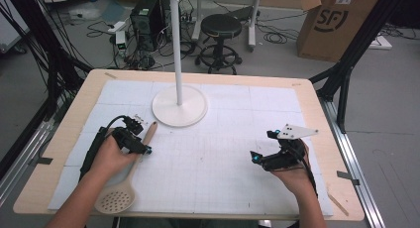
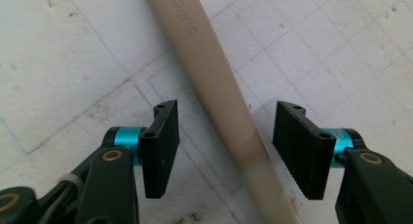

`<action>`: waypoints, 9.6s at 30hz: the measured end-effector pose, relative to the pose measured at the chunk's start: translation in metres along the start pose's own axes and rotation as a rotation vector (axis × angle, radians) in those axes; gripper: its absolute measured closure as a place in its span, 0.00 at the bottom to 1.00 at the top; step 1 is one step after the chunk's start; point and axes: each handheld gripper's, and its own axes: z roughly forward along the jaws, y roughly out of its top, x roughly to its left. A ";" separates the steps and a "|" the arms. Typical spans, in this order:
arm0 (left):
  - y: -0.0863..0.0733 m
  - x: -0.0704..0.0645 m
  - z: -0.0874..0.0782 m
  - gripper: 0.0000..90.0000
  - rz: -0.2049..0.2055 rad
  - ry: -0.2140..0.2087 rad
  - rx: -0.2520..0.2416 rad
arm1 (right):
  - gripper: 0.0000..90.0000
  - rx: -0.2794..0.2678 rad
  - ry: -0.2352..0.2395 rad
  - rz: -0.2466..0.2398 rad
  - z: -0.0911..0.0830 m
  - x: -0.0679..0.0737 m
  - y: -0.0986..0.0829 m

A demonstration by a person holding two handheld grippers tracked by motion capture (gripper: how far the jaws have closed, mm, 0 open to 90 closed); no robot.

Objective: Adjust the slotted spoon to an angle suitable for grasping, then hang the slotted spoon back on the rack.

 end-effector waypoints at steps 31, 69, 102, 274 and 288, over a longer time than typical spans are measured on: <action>0.001 -0.012 -0.003 0.72 -0.056 0.052 0.014 | 0.00 -0.002 -0.005 0.007 -0.002 -0.001 -0.001; -0.002 -0.007 -0.085 0.82 0.016 -0.027 -0.379 | 0.00 -0.009 -0.003 -0.001 -0.003 -0.002 -0.001; 0.004 0.008 -0.136 0.82 0.036 -0.052 -0.604 | 0.00 -0.042 -0.001 -0.004 -0.009 0.003 0.006; 0.165 0.050 -0.196 0.43 0.021 -0.083 -0.630 | 0.00 -0.030 0.021 -0.001 -0.004 0.000 0.001; 0.145 0.053 -0.198 0.23 0.016 -0.071 -0.662 | 0.00 -0.029 0.020 -0.004 -0.005 -0.001 0.001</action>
